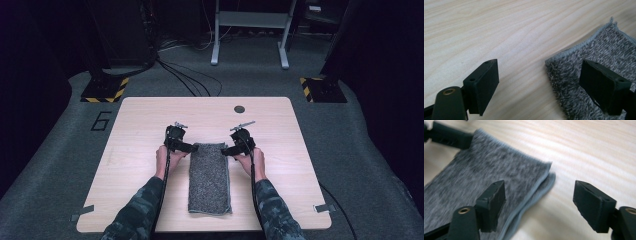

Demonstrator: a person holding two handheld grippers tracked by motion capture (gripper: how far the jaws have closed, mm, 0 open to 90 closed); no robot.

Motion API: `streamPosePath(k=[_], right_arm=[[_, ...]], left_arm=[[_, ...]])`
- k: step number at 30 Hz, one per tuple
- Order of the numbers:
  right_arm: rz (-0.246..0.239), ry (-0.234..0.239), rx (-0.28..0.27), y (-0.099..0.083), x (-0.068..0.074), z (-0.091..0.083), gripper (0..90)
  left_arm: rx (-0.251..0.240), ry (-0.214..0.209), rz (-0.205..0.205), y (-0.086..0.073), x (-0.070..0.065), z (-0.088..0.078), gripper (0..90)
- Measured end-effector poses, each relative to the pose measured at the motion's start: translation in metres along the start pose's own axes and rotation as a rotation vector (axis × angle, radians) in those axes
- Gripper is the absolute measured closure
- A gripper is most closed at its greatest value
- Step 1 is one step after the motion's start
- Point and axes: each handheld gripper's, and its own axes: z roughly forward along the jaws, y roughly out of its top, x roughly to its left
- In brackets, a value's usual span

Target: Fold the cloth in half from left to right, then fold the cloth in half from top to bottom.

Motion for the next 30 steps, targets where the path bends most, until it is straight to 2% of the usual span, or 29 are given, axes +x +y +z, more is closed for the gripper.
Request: streamPosePath(k=[3, 6, 9, 12, 13, 17, 22, 26, 30], right_arm=[[0.008, -0.029, 0.021, 0.009, 0.000, 0.012, 32.6], [0.016, -0.036, 0.045, 0.014, -0.001, 0.021, 37.8], [0.006, -0.050, 0.068, 0.015, 0.001, 0.028, 43.6], [0.007, -0.053, 0.078, 0.014, 0.002, 0.033, 49.7], [0.005, -0.053, 0.071, 0.014, 0.001, 0.033, 52.4], [-0.007, -0.068, 0.068, 0.014, 0.002, 0.032, 64.2], [-0.035, -0.078, 0.069, 0.012, 0.002, 0.032, 73.7], [-0.028, -0.071, 0.058, 0.010, 0.005, 0.032, 81.5], [-0.013, -0.054, 0.061, 0.010, 0.004, 0.032, 85.1]], left_arm=[[-0.003, 0.006, 0.003, 0.002, -0.002, 0.002, 17.8], [0.008, -0.005, 0.009, 0.004, -0.005, 0.003, 20.6], [0.015, -0.010, 0.029, 0.004, -0.007, 0.006, 24.0], [0.019, -0.016, 0.024, 0.003, -0.009, 0.008, 30.5], [0.020, -0.016, 0.034, 0.003, -0.009, 0.008, 31.5], [0.035, -0.022, 0.057, 0.001, -0.015, 0.011, 41.5], [0.028, -0.011, 0.088, -0.002, -0.022, 0.011, 51.4], [0.032, -0.007, 0.106, -0.002, -0.025, 0.011, 61.5], [0.028, -0.020, 0.103, -0.003, -0.028, 0.012, 76.2]])
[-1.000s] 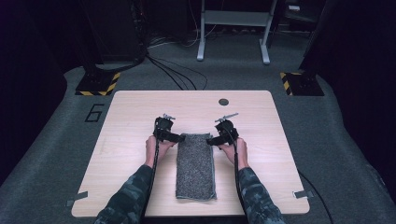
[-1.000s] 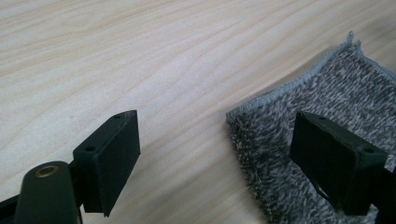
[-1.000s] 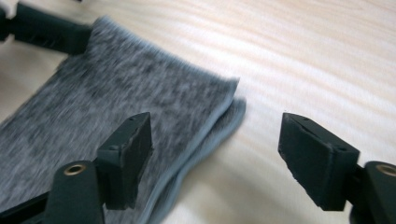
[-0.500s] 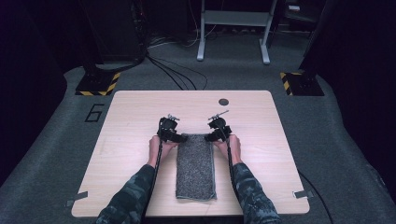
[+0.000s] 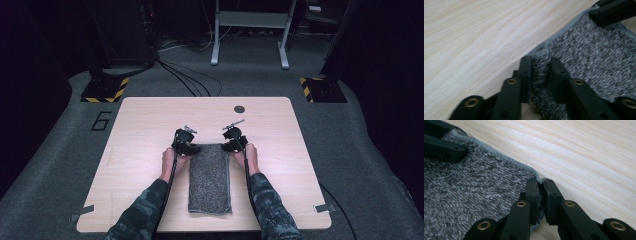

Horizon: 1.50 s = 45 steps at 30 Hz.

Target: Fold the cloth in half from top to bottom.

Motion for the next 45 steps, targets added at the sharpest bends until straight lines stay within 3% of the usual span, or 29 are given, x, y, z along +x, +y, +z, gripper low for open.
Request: streamPosePath(k=[4, 8, 18, 27, 33, 37, 45], right_arm=[[0.000, -0.011, -0.009, -0.001, 0.002, 0.000, 86.8], [0.018, 0.003, -0.025, -0.003, 0.000, -0.001, 87.2], [-0.019, -0.011, -0.101, 0.000, 0.001, -0.020, 87.4], [-0.045, -0.018, -0.168, 0.010, 0.003, -0.036, 87.4], [-0.066, -0.021, -0.190, 0.017, 0.000, -0.043, 87.4], [-0.079, -0.047, -0.200, 0.026, 0.001, -0.047, 87.4], [-0.090, -0.042, -0.235, 0.034, 0.000, -0.054, 87.4]], left_arm=[[0.016, -0.008, 0.013, 0.001, 0.000, 0.000, 84.0], [0.001, -0.014, -0.005, 0.001, 0.000, 0.000, 85.4], [-0.051, -0.007, 0.035, 0.010, -0.001, -0.018, 85.8], [-0.100, 0.008, 0.037, 0.019, 0.000, -0.028, 85.8], [-0.123, 0.011, 0.042, 0.027, 0.004, -0.030, 85.8], [-0.143, 0.029, 0.059, 0.036, 0.005, -0.038, 85.8], [-0.170, 0.047, 0.074, 0.043, 0.006, -0.046, 85.8]])
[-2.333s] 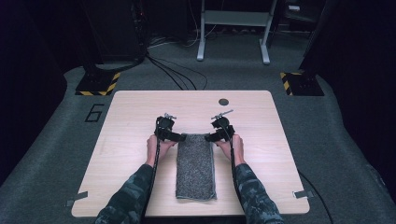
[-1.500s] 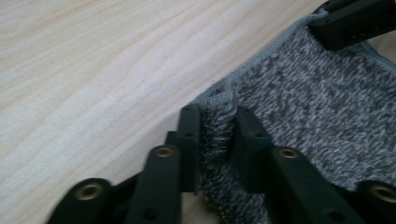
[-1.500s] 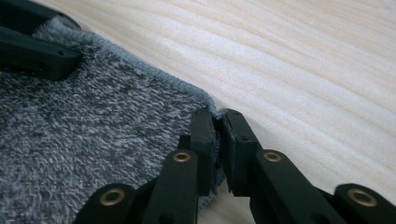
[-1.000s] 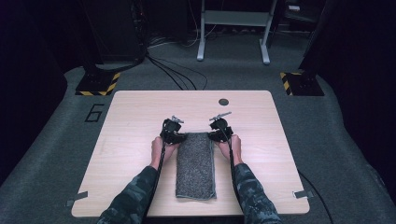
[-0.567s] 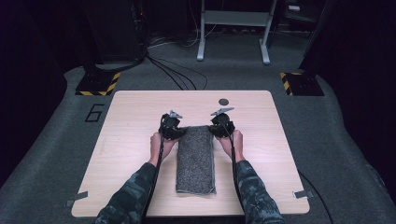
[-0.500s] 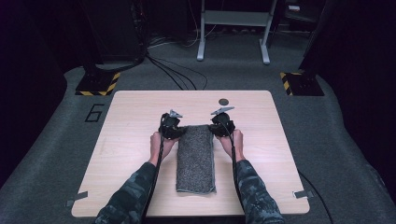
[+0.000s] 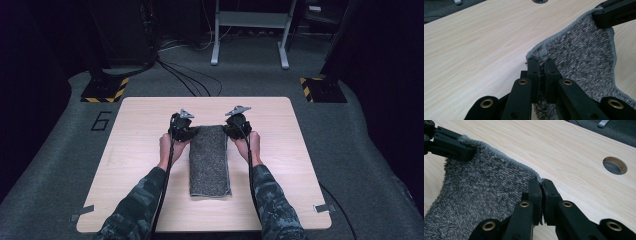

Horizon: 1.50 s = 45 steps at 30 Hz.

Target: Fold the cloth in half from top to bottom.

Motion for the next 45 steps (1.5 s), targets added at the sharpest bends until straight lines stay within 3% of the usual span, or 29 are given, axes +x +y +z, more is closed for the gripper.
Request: streamPosePath(k=[9, 10, 12, 14, 18, 21, 34, 36, 40, 45], right_arm=[[0.006, -0.007, -0.034, 0.005, 0.000, -0.009, 87.4], [-0.023, -0.006, -0.034, 0.006, -0.001, -0.010, 87.4], [-0.005, -0.011, -0.041, 0.007, 0.001, -0.011, 87.4], [-0.034, -0.010, -0.051, 0.009, -0.001, -0.012, 87.4], [-0.021, -0.013, -0.060, 0.010, 0.002, -0.016, 87.4], [-0.049, -0.012, -0.068, 0.011, 0.001, -0.018, 87.4], [-0.084, -0.016, -0.133, 0.019, 0.003, -0.042, 87.4], [-0.082, -0.015, -0.138, 0.018, 0.005, -0.044, 87.4], [-0.097, 0.000, -0.144, 0.007, 0.011, -0.049, 87.3], [-0.123, 0.022, -0.131, -0.009, 0.020, -0.051, 87.2]], left_arm=[[-0.040, 0.015, 0.016, 0.003, -0.001, -0.004, 85.8], [-0.045, 0.014, 0.018, 0.004, -0.001, -0.004, 85.8], [-0.046, 0.017, 0.026, 0.006, 0.000, -0.007, 85.8], [-0.056, 0.016, 0.024, 0.007, 0.000, -0.009, 85.8], [-0.078, 0.018, 0.025, 0.008, -0.001, -0.012, 85.8], [-0.080, 0.021, 0.037, 0.009, -0.001, -0.014, 85.8], [-0.155, 0.024, 0.075, 0.016, -0.007, -0.033, 85.7], [-0.171, 0.021, 0.078, 0.013, -0.009, -0.036, 85.7], [-0.157, 0.007, 0.102, 0.003, -0.016, -0.040, 85.6], [-0.154, -0.014, 0.103, -0.015, -0.022, -0.041, 85.5]])
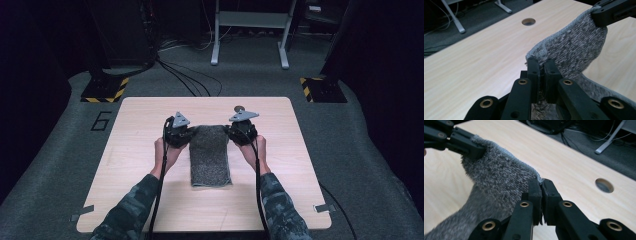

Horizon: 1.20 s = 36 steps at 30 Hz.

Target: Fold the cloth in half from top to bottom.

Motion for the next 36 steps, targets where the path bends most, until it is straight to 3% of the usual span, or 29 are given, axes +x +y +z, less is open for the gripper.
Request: streamPosePath(k=[8, 21, 25, 26, 29, 32, 34, 36], right_arm=[[-0.025, 0.031, 0.030, -0.025, 0.010, 0.000, 87.1], [-0.042, 0.083, 0.097, -0.070, 0.041, -0.011, 86.4], [-0.034, 0.099, 0.120, -0.085, 0.046, -0.016, 84.5], [-0.030, 0.105, 0.122, -0.088, 0.046, -0.019, 83.4], [-0.008, 0.134, 0.129, -0.097, 0.046, -0.029, 72.3], [0.020, 0.154, 0.098, -0.098, 0.040, -0.043, 62.2], [0.046, 0.156, 0.078, -0.095, 0.036, -0.048, 57.6], [0.069, 0.145, 0.068, -0.088, 0.033, -0.048, 51.5]], left_arm=[[0.027, -0.035, -0.003, -0.021, -0.013, -0.001, 85.0], [0.090, -0.112, -0.023, -0.061, -0.044, -0.003, 80.1], [0.120, -0.162, -0.039, -0.072, -0.051, -0.006, 67.3], [0.131, -0.173, -0.048, -0.074, -0.053, -0.009, 60.3], [0.133, -0.193, -0.063, -0.080, -0.056, -0.021, 44.5], [0.106, -0.187, -0.084, -0.078, -0.052, -0.038, 35.2], [0.074, -0.154, -0.095, -0.073, -0.045, -0.043, 30.6], [0.083, -0.124, -0.117, -0.066, -0.037, -0.040, 28.6]])
